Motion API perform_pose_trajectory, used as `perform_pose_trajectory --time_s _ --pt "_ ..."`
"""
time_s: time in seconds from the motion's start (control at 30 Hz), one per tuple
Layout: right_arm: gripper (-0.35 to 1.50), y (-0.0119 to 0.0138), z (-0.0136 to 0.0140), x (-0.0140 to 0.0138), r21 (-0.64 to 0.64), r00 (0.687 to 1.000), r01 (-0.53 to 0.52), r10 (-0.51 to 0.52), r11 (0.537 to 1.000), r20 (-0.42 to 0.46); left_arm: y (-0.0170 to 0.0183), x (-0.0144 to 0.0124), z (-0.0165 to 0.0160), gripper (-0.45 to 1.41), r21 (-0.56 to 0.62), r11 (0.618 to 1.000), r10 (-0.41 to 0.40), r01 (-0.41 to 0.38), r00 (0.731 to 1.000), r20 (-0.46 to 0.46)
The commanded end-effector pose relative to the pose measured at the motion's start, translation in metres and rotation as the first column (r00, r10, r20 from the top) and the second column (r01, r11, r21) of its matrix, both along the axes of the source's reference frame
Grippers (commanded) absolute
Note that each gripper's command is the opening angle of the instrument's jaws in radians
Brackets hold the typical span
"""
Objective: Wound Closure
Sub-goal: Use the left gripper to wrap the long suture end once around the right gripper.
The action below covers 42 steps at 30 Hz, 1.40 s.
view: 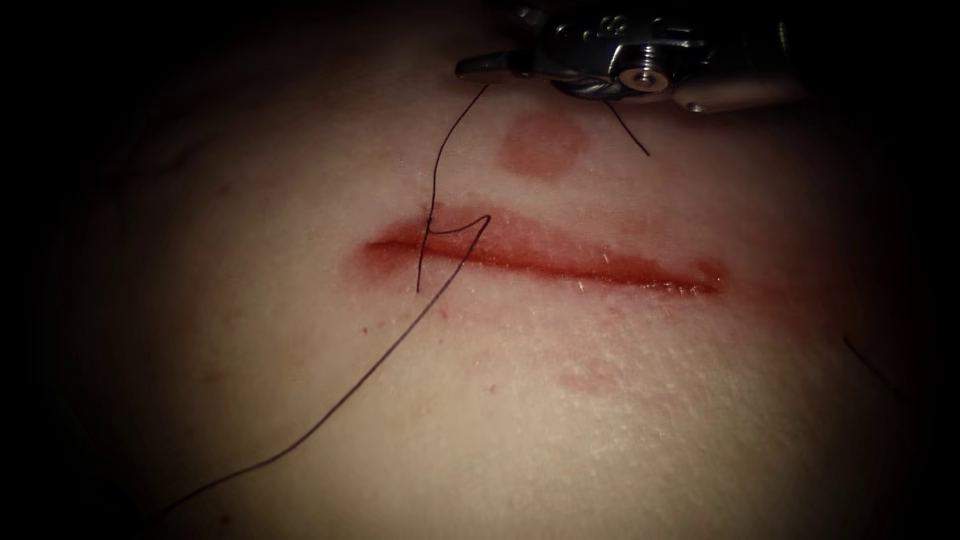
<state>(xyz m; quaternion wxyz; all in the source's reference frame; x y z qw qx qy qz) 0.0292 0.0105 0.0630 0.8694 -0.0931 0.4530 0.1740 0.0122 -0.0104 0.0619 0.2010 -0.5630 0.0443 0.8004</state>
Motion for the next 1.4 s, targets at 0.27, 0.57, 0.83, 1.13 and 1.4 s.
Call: perform_pose_trajectory --time_s 0.27,0.57,0.83,1.13,1.4 --pt "1.33 -0.0038 -0.0004 -0.0002 0.256 0.988 0.043 -0.002 0.966 -0.156 -0.0029 0.0002 0.0026 -0.35 0.034 0.999 -0.040 0.038 0.997 0.061" --pt "1.45 -0.0060 0.0018 -0.0009 0.227 0.993 0.031 -0.005 0.973 -0.114 -0.0029 0.0001 0.0027 -0.35 0.050 0.998 -0.028 0.024 0.996 0.082" --pt "1.41 -0.0100 0.0043 0.0034 0.219 0.987 0.059 -0.024 0.974 -0.161 -0.0035 0.0000 0.0001 -0.35 0.055 0.998 -0.009 0.004 0.995 0.099" --pt "1.33 -0.0100 0.0083 0.0066 0.190 0.973 0.120 -0.078 0.974 -0.218 -0.0026 -0.0005 -0.0034 -0.35 0.051 0.996 0.060 -0.073 0.972 0.227" --pt "1.30 -0.0132 0.0115 0.0077 0.161 0.959 0.164 -0.119 0.973 -0.256 0.0058 -0.0050 -0.0065 -0.35 0.022 0.999 -0.035 0.027 0.893 0.448"
